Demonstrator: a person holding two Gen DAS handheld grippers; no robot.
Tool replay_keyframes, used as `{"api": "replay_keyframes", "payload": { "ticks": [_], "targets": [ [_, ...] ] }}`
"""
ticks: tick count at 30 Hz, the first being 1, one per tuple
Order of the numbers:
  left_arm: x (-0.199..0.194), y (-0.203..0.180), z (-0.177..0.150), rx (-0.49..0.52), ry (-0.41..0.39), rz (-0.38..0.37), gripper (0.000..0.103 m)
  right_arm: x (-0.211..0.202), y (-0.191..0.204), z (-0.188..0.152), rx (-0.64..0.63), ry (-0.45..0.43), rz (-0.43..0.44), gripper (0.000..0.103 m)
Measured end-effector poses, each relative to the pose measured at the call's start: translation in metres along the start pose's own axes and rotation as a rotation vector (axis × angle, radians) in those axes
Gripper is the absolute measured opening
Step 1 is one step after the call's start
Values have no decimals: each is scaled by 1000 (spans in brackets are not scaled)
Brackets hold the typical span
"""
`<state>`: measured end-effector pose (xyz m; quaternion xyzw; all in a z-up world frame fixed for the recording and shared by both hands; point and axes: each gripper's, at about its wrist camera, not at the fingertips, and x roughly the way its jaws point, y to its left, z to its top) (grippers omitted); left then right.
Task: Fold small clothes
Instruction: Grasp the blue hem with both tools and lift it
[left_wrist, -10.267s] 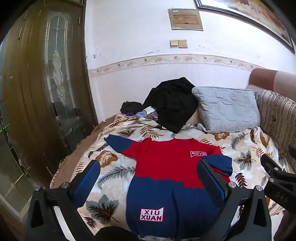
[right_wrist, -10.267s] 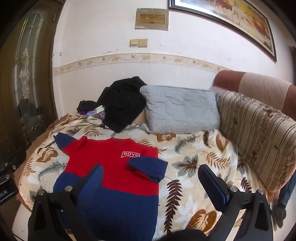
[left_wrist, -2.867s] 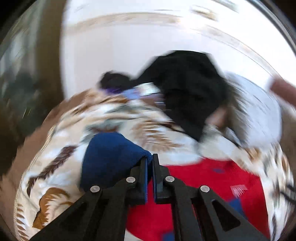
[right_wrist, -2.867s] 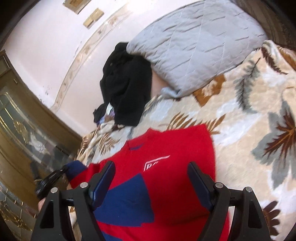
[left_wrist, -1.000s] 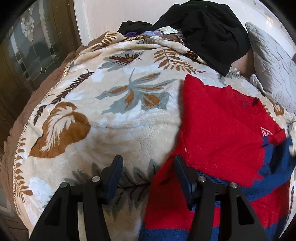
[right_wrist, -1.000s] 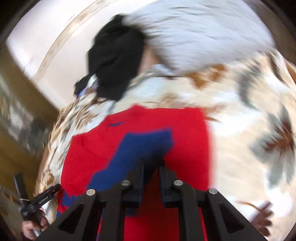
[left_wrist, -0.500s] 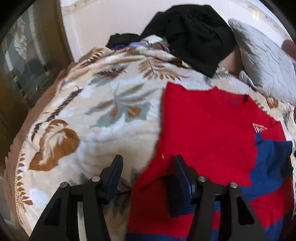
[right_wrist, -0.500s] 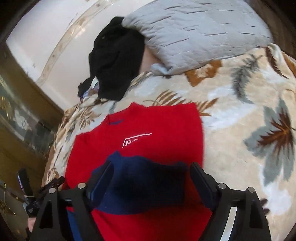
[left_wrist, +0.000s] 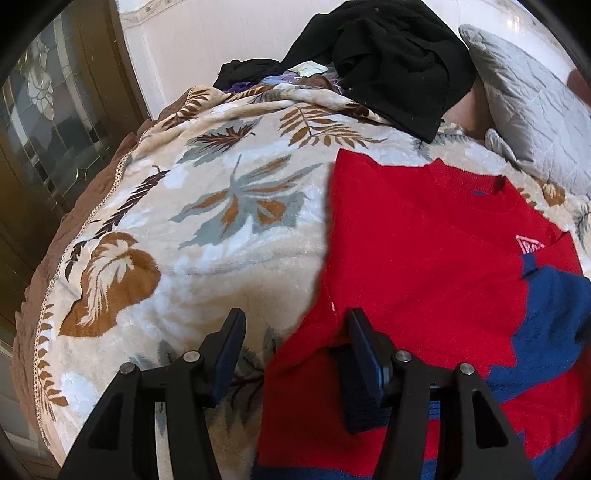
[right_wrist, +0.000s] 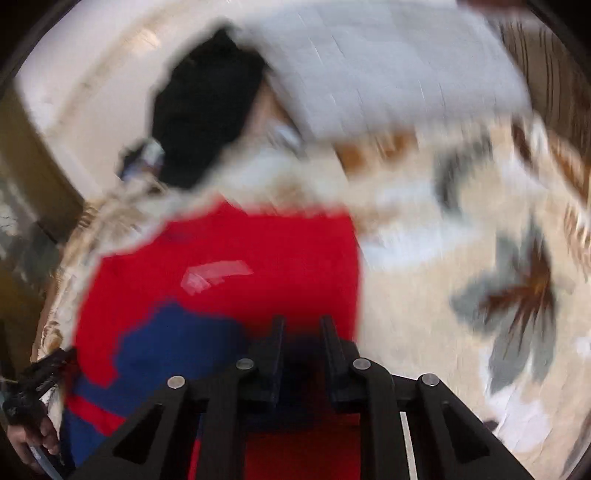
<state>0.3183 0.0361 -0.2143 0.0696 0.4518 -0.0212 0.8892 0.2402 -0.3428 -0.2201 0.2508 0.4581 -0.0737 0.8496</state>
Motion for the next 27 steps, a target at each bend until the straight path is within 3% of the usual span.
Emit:
{"api": "replay_keyframes", "payload": {
  "ticks": [2,5,6,7,8,9,11,13,19,22,27],
  "targets": [
    [-2,-1,0,11,-8,10,59,-19,-1,1,13,-65,38,23],
    [-9,-1,-1,24,-42,21,59,-50,16,0,-100,-180,109,24],
    [-11,-2,-2,38,-52,23,59,-52,21,-3,-126,-180,131,33],
    [-12,-5,-4,61,-52,20,59,-47,26,-6,-142,-147,130,56],
    [-11,-7,-6,76,-46,16,59,-38,30,-10,-147,-109,113,72],
    [-9,-10,-9,99,-30,11,59,-27,33,-15,-157,-55,88,80],
    [-3,-16,-15,147,1,28,60,-6,37,-23,-204,37,12,78],
    [-4,-16,-19,166,-5,29,60,-14,44,-26,-251,-3,-10,77],
    [-37,12,-31,117,-28,-22,60,-80,40,-30,-213,-153,120,78],
    [-66,26,-52,125,-54,-60,61,-101,21,-44,-155,-146,179,78],
    [-104,37,-93,150,-95,-61,68,-124,-2,-80,-138,-82,236,78]
  ]
}}
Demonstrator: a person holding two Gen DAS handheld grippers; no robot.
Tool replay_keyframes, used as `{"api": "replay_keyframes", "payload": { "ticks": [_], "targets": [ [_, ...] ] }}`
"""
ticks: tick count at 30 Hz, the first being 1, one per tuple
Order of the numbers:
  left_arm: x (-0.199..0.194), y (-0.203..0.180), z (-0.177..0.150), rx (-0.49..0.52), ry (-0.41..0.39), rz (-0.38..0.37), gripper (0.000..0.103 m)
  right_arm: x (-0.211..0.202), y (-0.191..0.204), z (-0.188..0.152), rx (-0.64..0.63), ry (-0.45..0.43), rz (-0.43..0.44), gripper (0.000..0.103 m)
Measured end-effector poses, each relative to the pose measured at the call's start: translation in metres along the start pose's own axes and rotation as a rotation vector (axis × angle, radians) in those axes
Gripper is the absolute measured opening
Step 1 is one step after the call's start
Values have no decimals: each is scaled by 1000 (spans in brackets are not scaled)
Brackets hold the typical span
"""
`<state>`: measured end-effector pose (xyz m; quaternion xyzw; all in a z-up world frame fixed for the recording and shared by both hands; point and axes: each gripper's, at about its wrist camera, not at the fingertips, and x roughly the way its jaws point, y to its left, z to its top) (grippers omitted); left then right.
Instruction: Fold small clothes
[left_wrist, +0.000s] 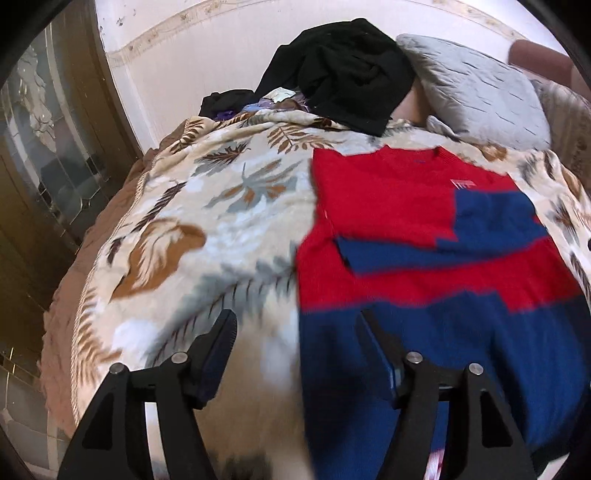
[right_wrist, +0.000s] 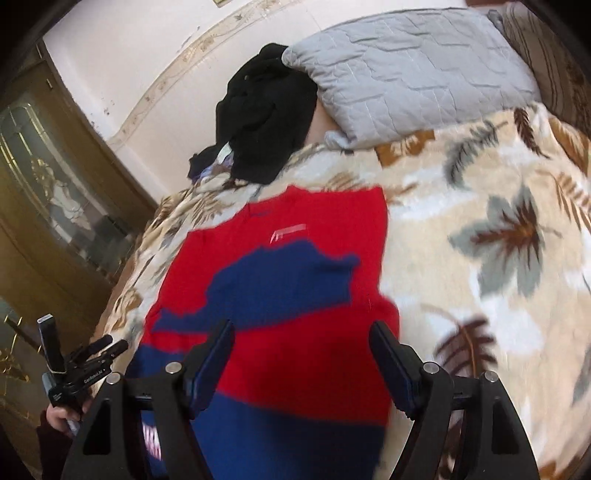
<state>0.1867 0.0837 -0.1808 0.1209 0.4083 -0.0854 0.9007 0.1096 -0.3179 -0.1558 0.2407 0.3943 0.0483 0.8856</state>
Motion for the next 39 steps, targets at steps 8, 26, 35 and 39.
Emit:
{"api": "replay_keyframes", "payload": {
  "ticks": [8,26,35,39],
  "targets": [
    [-43,14,-73,-165,99,-129,68,-29,-15,-67,76,169,116,78],
    [-19,-9,-127,-327,374,-225,81,17,-26,-180,297,503,65,79],
    [0,-18,-129,-353,416,-312,18,20,-7,-189,210,465,81,17],
    [-9,-15,-127,-348,381,-326,9,1,9,-179,181,421,143,12]
  ]
}}
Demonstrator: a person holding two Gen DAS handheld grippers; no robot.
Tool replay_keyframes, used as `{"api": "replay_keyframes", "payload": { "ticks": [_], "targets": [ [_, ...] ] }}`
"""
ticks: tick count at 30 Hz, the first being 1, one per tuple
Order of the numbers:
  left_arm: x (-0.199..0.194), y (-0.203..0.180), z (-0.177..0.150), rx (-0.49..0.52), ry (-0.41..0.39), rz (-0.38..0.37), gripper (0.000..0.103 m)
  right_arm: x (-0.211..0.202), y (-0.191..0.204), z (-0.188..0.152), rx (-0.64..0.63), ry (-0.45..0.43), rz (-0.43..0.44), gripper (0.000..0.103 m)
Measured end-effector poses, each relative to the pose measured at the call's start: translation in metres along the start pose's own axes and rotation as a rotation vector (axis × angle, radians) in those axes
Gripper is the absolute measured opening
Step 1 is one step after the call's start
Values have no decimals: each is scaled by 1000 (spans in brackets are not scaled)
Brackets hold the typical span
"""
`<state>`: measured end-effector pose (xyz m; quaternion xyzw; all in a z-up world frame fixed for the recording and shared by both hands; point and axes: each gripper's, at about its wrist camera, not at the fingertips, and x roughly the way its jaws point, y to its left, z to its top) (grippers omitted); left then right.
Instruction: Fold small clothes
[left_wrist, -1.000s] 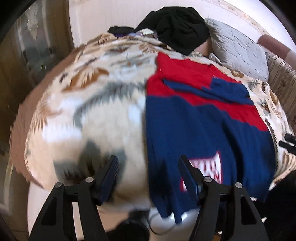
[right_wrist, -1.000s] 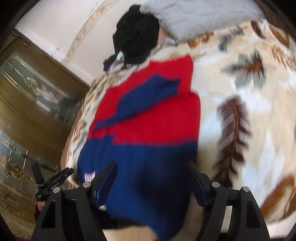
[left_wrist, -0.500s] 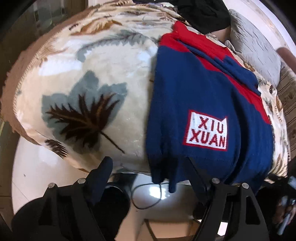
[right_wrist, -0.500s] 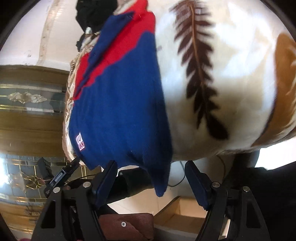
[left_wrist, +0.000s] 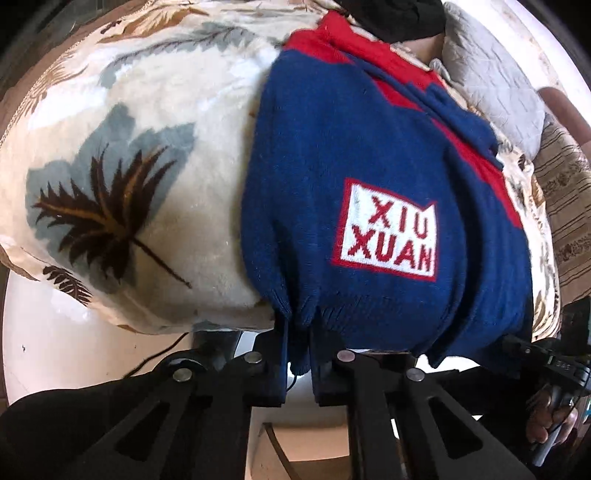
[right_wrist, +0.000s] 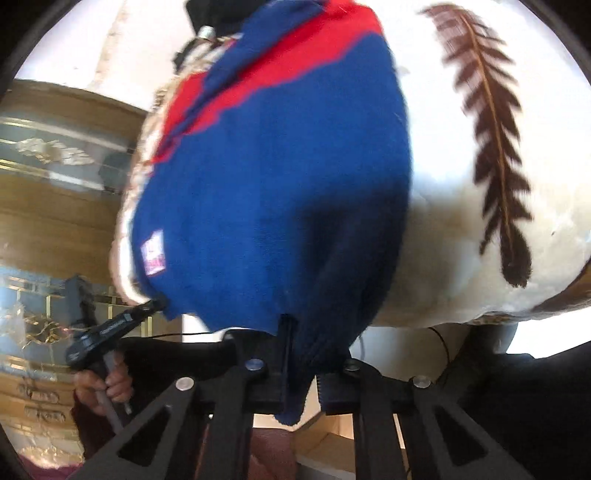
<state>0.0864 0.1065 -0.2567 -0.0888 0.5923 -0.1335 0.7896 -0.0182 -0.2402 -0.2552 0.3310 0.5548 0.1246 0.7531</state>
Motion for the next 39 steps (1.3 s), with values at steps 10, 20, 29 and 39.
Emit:
{"api": "replay_keyframes", "payload": {
  "ticks": [10,20,29,39],
  "targets": [
    [-2,2,3,-17,24,42,27,-15,9,11,-36,-52,48,12],
    [7,4,7,-19,29,-12,23,16,-12,9,109,43,-2,19],
    [-39,12,15,-32,-42,-153,9,-22,21,21,-18,-77,91,10],
    [-96,-16,108,-1,-175,-310,9,-73,62,113,-109,-333,142,10]
  ]
}}
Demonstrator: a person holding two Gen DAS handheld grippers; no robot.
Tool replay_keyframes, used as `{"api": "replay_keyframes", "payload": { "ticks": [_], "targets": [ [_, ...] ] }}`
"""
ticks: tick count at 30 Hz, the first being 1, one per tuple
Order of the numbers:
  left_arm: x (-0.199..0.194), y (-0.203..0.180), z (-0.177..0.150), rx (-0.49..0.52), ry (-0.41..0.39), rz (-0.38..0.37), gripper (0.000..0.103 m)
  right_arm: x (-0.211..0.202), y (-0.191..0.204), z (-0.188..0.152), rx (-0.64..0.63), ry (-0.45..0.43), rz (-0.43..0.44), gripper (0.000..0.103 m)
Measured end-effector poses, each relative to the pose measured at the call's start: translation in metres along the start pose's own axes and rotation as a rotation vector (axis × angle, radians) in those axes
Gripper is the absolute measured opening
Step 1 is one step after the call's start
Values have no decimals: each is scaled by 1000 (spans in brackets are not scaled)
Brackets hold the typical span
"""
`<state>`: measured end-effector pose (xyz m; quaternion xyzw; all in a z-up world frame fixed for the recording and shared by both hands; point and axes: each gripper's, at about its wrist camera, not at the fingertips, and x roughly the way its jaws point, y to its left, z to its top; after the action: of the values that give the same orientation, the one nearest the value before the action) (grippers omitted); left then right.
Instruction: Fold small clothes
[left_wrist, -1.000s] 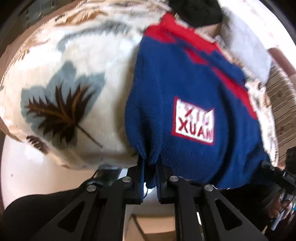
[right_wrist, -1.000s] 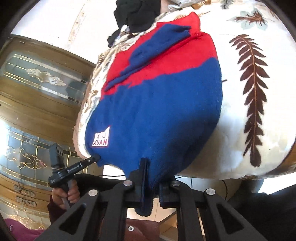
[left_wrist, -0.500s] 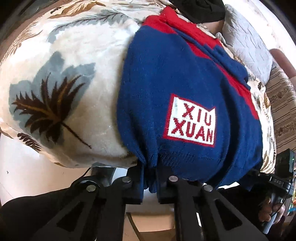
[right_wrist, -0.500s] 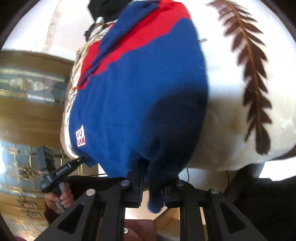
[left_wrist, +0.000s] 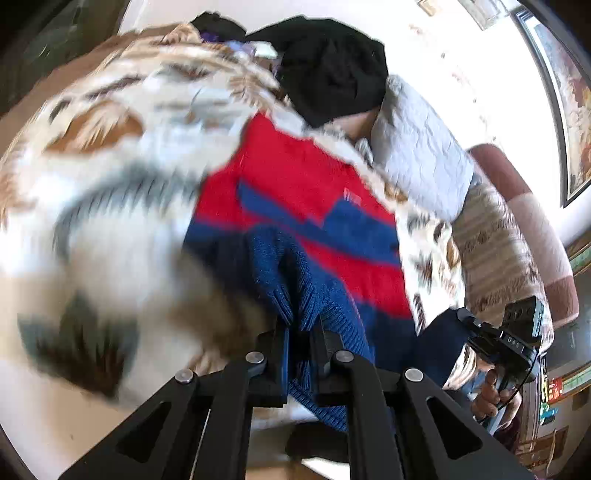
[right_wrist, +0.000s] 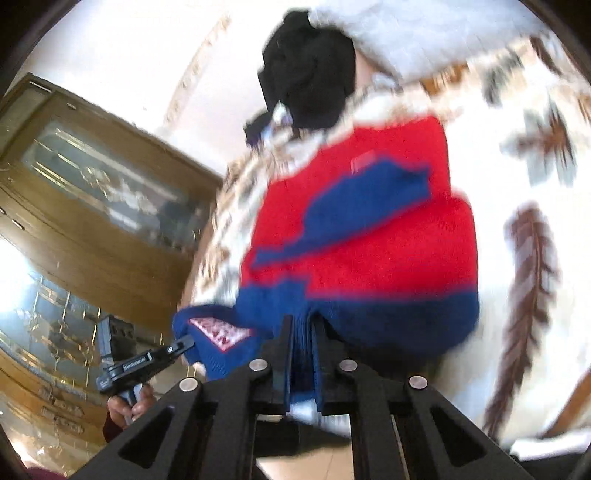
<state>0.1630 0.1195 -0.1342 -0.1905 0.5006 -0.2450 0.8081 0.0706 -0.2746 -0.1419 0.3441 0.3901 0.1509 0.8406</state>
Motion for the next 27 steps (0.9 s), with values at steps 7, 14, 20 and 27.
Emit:
{"api": "replay_keyframes", "payload": {
  "ticks": [7,14,20,27],
  "targets": [
    [52,-4,96,-12,-34,-4,8,24,-21,97,63,-172,-5,10],
    [91,-6,103,5,-45,1,8,76,-18,93,-116,141,-29,20],
    [87,15,91,-30,-34,15,8,127,-21,44,-184,352,-26,79],
    [68,18,80,-43,-59,-13,8,157,9,-7,-412,444,-113,64]
  ]
}}
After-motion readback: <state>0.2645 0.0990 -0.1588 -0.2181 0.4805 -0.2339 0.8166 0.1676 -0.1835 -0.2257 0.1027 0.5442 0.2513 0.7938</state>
